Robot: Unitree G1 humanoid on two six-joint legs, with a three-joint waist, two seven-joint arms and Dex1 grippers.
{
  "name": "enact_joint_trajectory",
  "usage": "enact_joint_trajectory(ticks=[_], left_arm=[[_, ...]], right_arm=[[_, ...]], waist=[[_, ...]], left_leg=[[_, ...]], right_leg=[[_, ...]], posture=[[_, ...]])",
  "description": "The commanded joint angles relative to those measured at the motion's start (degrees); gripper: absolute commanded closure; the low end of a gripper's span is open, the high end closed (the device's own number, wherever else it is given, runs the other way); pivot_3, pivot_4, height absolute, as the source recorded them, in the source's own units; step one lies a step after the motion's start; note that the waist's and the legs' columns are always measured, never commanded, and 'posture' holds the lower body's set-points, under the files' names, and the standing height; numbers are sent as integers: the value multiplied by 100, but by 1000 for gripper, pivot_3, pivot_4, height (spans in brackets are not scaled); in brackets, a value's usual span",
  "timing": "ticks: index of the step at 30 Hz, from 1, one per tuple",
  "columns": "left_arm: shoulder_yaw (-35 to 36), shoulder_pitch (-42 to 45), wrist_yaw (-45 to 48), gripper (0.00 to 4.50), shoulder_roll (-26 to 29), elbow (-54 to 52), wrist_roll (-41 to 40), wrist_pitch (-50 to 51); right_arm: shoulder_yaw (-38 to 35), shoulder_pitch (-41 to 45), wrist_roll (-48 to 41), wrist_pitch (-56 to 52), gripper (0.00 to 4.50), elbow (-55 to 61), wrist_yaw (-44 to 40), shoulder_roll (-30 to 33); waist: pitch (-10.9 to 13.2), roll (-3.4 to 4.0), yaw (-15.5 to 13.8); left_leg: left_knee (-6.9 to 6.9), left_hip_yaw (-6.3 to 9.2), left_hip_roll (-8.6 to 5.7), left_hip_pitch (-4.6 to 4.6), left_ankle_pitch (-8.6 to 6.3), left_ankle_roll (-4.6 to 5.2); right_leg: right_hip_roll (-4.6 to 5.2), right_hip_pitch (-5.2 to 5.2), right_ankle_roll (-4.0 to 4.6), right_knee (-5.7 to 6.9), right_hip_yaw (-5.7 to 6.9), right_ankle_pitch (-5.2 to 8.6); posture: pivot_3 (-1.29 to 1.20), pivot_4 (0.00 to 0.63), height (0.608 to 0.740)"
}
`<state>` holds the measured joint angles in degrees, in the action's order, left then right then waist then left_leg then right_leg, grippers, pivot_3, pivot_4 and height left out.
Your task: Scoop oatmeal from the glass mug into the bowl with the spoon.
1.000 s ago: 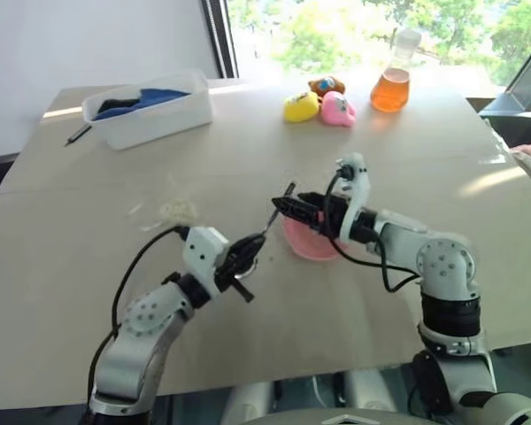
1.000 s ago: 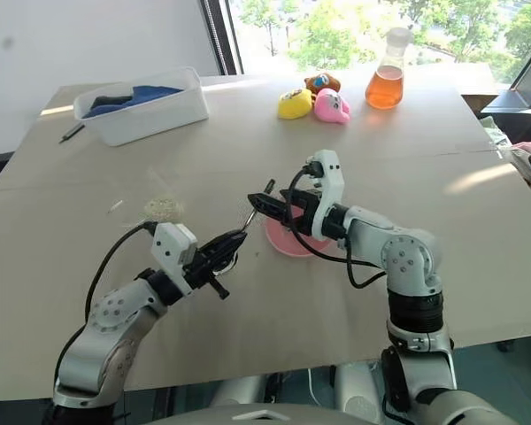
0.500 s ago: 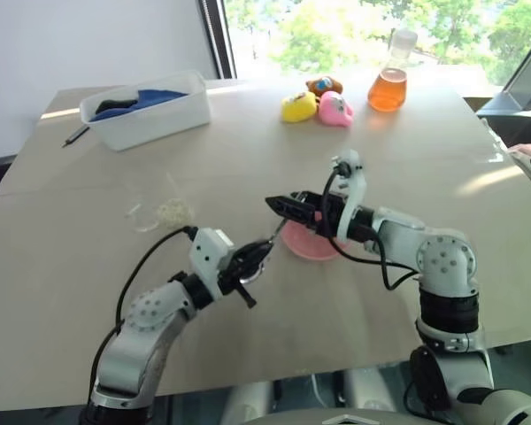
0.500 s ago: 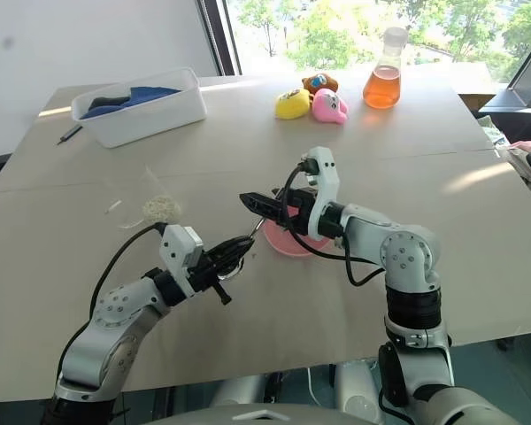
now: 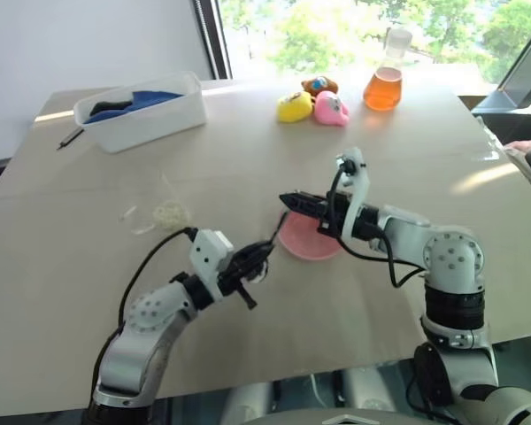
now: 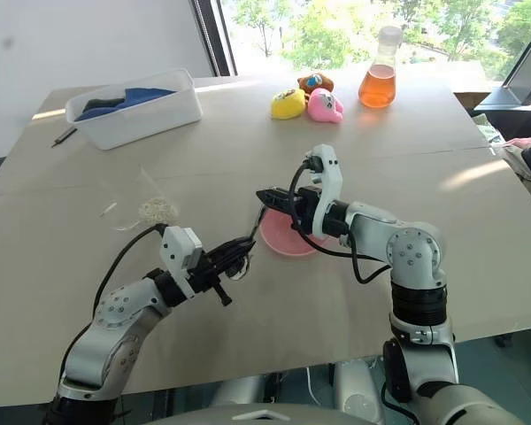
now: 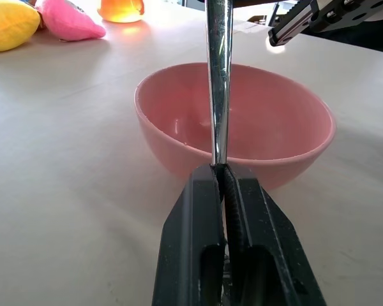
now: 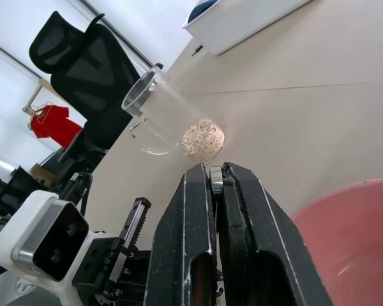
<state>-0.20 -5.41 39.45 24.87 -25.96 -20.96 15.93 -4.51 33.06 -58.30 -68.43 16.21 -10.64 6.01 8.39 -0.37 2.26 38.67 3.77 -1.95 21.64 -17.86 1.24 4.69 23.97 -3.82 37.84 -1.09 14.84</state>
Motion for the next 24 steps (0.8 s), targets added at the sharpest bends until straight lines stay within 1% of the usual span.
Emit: enact_joint_trajectory(ticks=[1,6,7,8,9,11,13,15,17,20,24], left_arm=[[43,-10,-131,4500,-46,-118,14,-144],[194,46,-219,4500,-52,-92,-16,-134],[210,55,-264,3803,-57,-116,10,-143],[217,54,-324,3653,-55,-152,77,-172],[236,36,-409,3150,-57,-223,150,-203],[296,-40,-615,2374,-115,-424,175,-186],[331,-208,-852,2374,-222,-720,112,-58],[298,-556,-1117,2374,-247,-1167,392,-66],[390,-837,-1528,2374,-390,-1542,649,-153],[578,-1220,-2235,2374,-586,-1901,1564,-558],[922,-1649,-3169,2374,-979,-1974,2706,-1173]], right_arm=[[23,76,-110,1,4487,106,-72,25],[-4,108,-180,-84,4487,49,-80,80],[-48,132,-225,-125,4500,8,-29,60],[-110,170,-283,-172,4500,-41,45,32],[-199,228,-357,-219,4500,-115,155,-13],[-400,363,-535,-274,4500,-274,367,-107],[-600,492,-720,-301,4500,-420,540,-159],[-761,619,-823,-283,4500,-551,661,-139],[-895,737,-876,-242,4500,-670,770,-92],[-1081,904,-857,-135,4500,-896,855,19],[-1017,1038,-440,213,4500,-1143,614,274]], waist=[[0,0,0],[0,0,-1],[0,0,0],[0,0,0],[0,0,1],[0,0,2],[0,0,6],[0,0,10],[0,1,8],[0,1,-7],[0,1,-18]], left_leg=[[0,0,0,0,0,0],[1,0,0,0,0,0],[1,0,0,0,0,0],[1,0,0,0,0,0],[1,0,0,0,0,0],[3,0,0,0,0,0],[4,-1,1,1,0,0],[4,-1,1,2,0,0],[3,-2,2,5,-1,0],[4,-3,1,9,-1,0],[4,-7,2,8,0,1]], right_leg=[[0,0,0,0,0,0],[0,0,0,0,-1,0],[0,0,0,0,-1,0],[0,0,0,1,0,0],[0,0,0,1,0,0],[0,0,0,3,-1,0],[1,0,0,3,-3,0],[2,0,0,1,-4,0],[2,3,0,-1,-6,0],[3,6,0,0,-6,0],[3,6,0,2,-7,0]], posture=[[0,150,740],[0,150,740],[0,150,740],[0,150,740],[0,150,740],[0,150,740],[0,150,740],[0,150,740],[0,150,740],[0,150,740],[0,150,740]])
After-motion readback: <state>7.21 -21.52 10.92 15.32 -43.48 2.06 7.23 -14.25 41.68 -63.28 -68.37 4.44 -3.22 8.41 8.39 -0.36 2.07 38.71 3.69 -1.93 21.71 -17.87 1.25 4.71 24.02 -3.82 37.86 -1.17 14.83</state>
